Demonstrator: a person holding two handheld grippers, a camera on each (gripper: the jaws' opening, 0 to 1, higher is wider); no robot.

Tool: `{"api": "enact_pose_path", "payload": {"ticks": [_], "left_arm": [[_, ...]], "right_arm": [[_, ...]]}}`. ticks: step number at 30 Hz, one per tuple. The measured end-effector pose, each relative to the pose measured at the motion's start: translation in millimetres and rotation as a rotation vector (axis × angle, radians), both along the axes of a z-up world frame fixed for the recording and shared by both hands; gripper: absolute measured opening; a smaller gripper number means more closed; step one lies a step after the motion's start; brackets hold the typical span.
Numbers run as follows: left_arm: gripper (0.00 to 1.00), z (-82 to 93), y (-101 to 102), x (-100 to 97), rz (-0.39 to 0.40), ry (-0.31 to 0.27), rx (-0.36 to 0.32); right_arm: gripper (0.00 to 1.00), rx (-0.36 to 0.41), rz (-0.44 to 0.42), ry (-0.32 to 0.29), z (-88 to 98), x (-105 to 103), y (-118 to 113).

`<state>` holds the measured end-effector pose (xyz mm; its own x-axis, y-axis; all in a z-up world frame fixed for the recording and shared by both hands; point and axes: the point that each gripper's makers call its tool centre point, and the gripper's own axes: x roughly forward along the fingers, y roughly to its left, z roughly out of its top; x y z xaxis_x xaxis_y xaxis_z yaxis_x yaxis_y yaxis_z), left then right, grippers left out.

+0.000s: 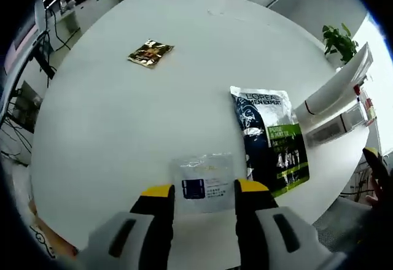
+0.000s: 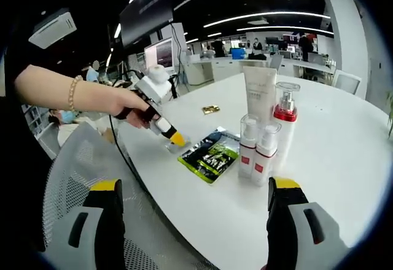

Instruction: Arrange the skincare products in the storage area until every visible bottle or jar stands upright without overlapping.

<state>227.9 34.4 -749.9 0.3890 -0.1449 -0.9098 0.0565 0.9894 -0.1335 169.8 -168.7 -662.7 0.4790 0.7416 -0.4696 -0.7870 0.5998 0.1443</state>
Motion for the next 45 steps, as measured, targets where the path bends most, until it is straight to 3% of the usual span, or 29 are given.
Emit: {"api": "enact_pose_path", "payload": {"ticks": [20,29,31,34,37,40,45], "left_arm": [[0.44,1.8,-2,2.5,0.002,-0.011,-0.018],[0.45,5.4,10,8.1,0.006,-0.029,-0.014],[0.46,6.1,16,14.6,-0.003,-0.046,-0.011],[0.47,16.8,16,28.9,-0.042,-0.144,-0.036],[0.59,26.2,16,36.4,-0.041,-0.209,-0.061],[0.62,36.1,13,33.2,-0.048,-0.240,-0.113],[0.71,59.9,22,24.8,-0.083,-0.389,-0.109]], "right_arm": [[0.97,-0.003,0.007,0.007,-3.1,0,1],[0.97,-0.002,0.006,0.000,-3.7,1,1],[0.98,-0.001,0.008,-0.001,-3.2,0,1],[0.98,-0.001,0.010,-0.003,-1.4,-1,2],[0.98,-0.001,0.009,-0.005,0.9,-3,2],[0.98,-0.003,0.005,-0.003,1.3,-3,2],[0.98,-0.010,-0.001,-0.001,1.5,-4,2]]}}
